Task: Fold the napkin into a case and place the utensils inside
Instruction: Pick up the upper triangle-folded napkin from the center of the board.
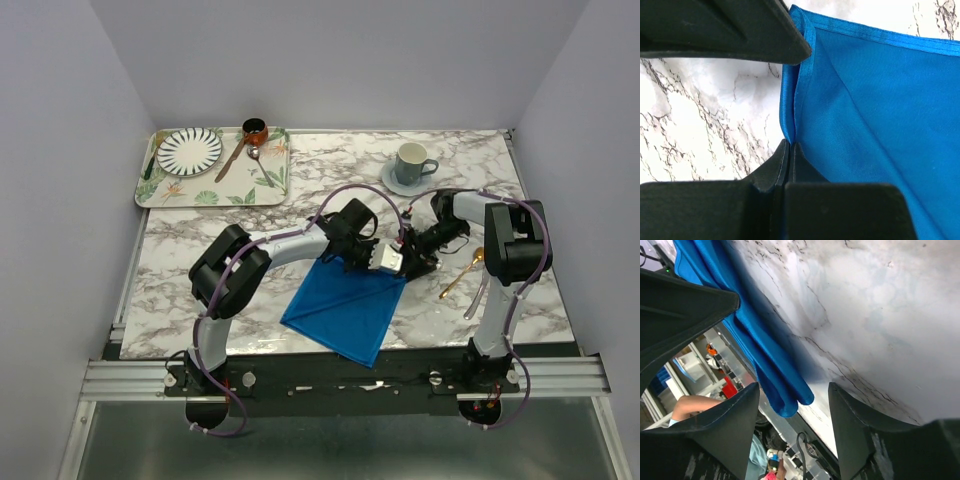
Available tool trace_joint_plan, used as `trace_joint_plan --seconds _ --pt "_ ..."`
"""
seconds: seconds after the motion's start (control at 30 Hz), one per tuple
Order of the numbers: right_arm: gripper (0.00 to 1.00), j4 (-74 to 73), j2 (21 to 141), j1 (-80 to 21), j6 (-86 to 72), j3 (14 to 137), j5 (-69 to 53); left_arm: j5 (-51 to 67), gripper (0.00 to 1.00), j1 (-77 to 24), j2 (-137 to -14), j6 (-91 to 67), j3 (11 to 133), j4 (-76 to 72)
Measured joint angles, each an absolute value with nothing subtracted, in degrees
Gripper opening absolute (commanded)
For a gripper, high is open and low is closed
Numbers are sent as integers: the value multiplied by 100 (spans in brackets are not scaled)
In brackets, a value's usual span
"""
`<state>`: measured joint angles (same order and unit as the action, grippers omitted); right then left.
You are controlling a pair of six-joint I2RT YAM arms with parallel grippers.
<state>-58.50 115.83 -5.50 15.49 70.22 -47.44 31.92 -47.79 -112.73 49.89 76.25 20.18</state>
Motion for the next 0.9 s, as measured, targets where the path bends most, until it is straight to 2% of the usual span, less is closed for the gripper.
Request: trace_joint_plan --seconds 0.1,0.43,0.67,0.77,0.8,0.9 --pt "67 -5843 11583 -558 1594 7022 -4720 3192 0 -4757 -11273 4987 7625 2018" --pt "66 -5859 11583 -635 1619 7024 -4742 3197 0 -4694 -11273 4958 7625 2010" --pt "47 -5811 11583 -725 1667 7022 -4759 3201 1 -4657 -11273 4930 7625 1970" --pt "35 -5808 11583 -742 1682 7022 -4755 3216 25 -4650 -11273 4923 7625 1973" --pt "28 -5806 11583 -744 1693 7024 -4755 3227 37 -4646 -11273 4901 7625 1984" --pt "17 -5798 11583 -744 1728 7024 -4744 3306 50 -4584 -11273 4727 7651 2056"
